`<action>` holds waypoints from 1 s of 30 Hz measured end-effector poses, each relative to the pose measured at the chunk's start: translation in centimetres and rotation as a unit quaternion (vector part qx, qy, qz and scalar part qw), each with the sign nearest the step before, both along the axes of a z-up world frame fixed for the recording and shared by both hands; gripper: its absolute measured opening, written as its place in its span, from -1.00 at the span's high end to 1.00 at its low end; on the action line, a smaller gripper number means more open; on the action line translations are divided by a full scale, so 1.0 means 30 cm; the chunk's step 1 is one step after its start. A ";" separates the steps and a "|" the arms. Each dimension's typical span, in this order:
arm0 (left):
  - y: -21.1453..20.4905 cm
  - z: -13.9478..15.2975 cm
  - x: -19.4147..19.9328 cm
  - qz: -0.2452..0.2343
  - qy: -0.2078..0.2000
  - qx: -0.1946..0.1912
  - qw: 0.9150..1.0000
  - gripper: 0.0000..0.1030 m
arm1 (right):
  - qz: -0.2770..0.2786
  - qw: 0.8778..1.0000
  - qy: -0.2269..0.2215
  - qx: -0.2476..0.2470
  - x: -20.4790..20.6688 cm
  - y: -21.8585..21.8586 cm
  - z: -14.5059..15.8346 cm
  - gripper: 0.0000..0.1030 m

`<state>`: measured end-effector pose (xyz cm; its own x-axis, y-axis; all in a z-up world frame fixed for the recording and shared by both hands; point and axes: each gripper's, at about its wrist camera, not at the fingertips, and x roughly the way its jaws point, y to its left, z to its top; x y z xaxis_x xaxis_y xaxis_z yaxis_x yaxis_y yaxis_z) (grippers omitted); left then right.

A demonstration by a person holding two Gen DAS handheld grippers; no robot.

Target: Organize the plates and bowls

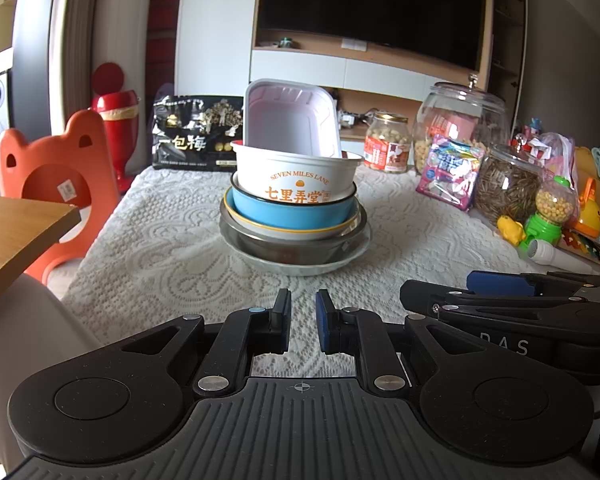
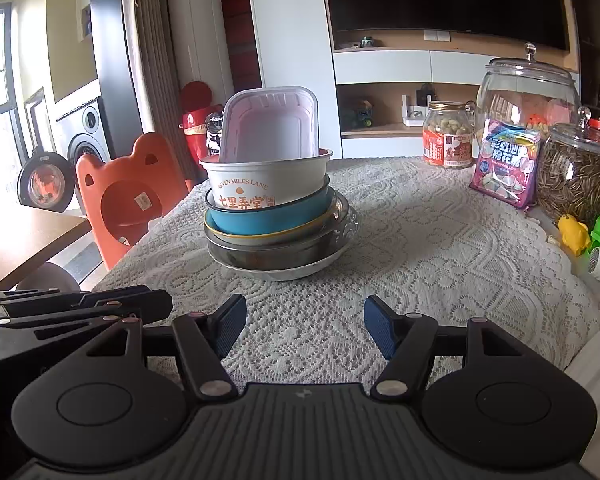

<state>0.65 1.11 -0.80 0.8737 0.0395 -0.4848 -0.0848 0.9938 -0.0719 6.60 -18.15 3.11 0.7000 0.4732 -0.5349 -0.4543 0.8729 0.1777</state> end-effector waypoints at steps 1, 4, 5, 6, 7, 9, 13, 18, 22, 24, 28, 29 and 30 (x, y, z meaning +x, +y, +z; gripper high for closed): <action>0.000 0.000 0.000 0.000 0.000 0.000 1.000 0.69 | 0.000 1.000 0.000 0.000 0.000 0.000 0.000 -0.28; 0.001 -0.001 0.000 0.000 0.001 0.000 1.000 0.69 | 0.000 1.000 0.000 0.000 0.000 0.000 0.000 -0.28; 0.000 -0.001 0.001 0.001 0.001 -0.001 1.000 0.69 | 0.000 1.000 0.000 0.000 0.000 0.000 0.000 -0.28; -0.001 -0.002 0.000 0.001 0.001 -0.001 1.000 0.69 | 0.000 1.000 0.000 0.000 0.000 0.000 0.000 -0.28; -0.002 -0.002 0.000 0.002 0.002 -0.001 1.000 0.69 | 0.000 1.000 0.000 0.000 0.000 0.000 0.000 -0.28; -0.001 -0.002 0.001 0.002 0.001 -0.001 1.000 0.69 | 0.000 1.000 0.000 0.000 0.001 0.000 0.000 -0.28; 0.000 -0.003 0.002 0.004 0.003 -0.002 1.000 0.69 | 0.000 1.000 0.001 0.000 0.001 -0.001 -0.001 -0.28; 0.003 -0.006 0.004 0.011 0.007 -0.006 1.000 0.69 | 0.000 1.000 0.001 0.000 0.002 0.000 0.000 -0.28; 0.001 -0.006 0.003 0.012 0.007 -0.005 1.000 0.69 | 0.000 1.000 0.002 0.001 0.001 0.001 0.000 -0.28; 0.001 -0.006 0.003 0.012 0.007 -0.005 1.000 0.69 | 0.000 1.000 0.003 0.001 0.001 0.001 -0.001 -0.28; 0.004 -0.006 0.000 0.016 0.009 -0.008 1.000 0.69 | 0.001 1.000 0.003 0.001 0.002 0.001 -0.001 -0.28; 0.004 -0.006 -0.001 0.016 0.009 -0.009 1.000 0.69 | 0.001 1.000 0.003 0.001 0.003 0.000 -0.001 -0.28; 0.004 -0.006 -0.002 0.014 0.009 -0.011 1.000 0.69 | 0.001 1.000 0.003 0.002 0.004 0.000 0.000 -0.28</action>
